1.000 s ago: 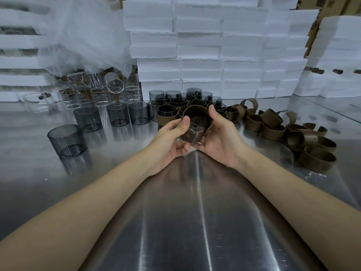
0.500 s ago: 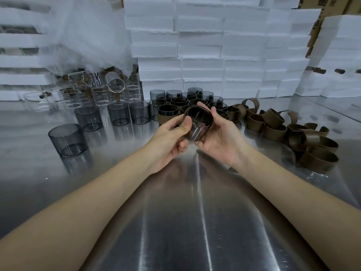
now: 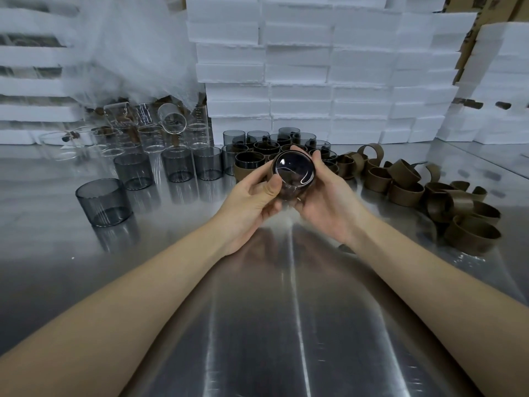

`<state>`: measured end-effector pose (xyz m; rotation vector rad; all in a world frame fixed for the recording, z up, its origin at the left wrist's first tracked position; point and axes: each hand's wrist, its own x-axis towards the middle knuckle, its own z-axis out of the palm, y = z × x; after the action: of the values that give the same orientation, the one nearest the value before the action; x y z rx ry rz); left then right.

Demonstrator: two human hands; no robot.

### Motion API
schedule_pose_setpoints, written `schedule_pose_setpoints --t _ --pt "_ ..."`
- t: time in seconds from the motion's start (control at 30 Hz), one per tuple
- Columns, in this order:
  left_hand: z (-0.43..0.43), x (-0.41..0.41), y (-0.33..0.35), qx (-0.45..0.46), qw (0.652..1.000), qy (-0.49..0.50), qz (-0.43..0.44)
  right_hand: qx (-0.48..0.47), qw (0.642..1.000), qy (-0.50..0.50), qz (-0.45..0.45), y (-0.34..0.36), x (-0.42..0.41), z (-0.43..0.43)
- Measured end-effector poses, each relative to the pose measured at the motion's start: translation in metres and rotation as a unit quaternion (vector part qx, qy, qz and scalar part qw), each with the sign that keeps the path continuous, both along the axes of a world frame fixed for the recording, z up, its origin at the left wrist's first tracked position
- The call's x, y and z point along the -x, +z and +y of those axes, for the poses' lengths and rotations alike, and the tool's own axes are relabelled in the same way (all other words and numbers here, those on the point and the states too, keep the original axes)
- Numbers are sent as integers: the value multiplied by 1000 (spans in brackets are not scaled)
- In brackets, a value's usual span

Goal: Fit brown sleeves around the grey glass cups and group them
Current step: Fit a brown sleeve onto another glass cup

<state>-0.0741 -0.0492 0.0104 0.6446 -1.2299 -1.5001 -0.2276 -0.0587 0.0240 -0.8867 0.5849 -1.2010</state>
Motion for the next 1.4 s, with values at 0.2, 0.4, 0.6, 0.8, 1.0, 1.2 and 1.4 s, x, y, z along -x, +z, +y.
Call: schedule_pose_setpoints --t 0.2,0.4,0.6,0.8,1.0,1.2,1.4 --pt "-1 -6 -1 15 998 57 -31 28 999 -16 21 -4 6 -2" --pt "0 -7 -5 92 986 117 -72 55 998 -6 -12 -1 1 1" --pt "-2 -7 -5 89 986 119 -72 74 997 -31 22 -2 3 0" --pt "-4 -11 2 19 995 86 -37 82 990 -65 93 -9 8 -6" --pt "-2 -12 2 56 992 80 -84 112 978 -73 159 -9 10 -6" --pt "0 -9 2 55 989 85 -105 133 976 -60 164 -8 10 -3" --pt "0 -8 3 56 988 92 -111 147 973 -60 170 -6 10 -2"
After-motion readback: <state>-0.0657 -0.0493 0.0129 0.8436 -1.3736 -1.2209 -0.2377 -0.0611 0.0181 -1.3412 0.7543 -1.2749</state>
